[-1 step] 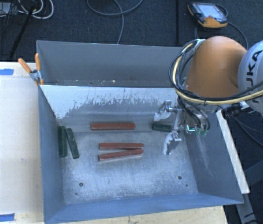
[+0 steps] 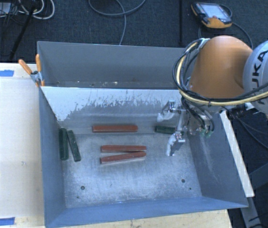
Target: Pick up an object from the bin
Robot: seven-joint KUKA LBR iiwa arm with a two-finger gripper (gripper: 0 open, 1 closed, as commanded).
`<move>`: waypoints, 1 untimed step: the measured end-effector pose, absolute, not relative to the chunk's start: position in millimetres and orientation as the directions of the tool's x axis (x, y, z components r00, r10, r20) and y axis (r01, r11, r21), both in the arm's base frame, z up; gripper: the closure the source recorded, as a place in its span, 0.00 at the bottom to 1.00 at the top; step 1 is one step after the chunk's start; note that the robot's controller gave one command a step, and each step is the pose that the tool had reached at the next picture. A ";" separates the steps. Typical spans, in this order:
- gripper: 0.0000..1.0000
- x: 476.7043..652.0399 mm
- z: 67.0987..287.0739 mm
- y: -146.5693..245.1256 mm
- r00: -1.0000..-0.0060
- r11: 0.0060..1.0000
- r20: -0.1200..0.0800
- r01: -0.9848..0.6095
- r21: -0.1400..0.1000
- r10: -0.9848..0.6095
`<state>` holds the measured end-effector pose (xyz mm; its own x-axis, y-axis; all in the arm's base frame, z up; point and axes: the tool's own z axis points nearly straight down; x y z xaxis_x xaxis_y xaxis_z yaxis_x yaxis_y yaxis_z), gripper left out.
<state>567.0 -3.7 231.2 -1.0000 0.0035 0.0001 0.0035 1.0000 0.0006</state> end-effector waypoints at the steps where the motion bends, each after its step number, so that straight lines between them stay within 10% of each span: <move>1: 0.00 575.5 150.9 34.3 -0.996 0.996 -0.004 -0.085 0.000 -0.085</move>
Offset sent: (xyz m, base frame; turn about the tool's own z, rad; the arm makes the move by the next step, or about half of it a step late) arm 0.0047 0.0841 -0.0712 -0.0341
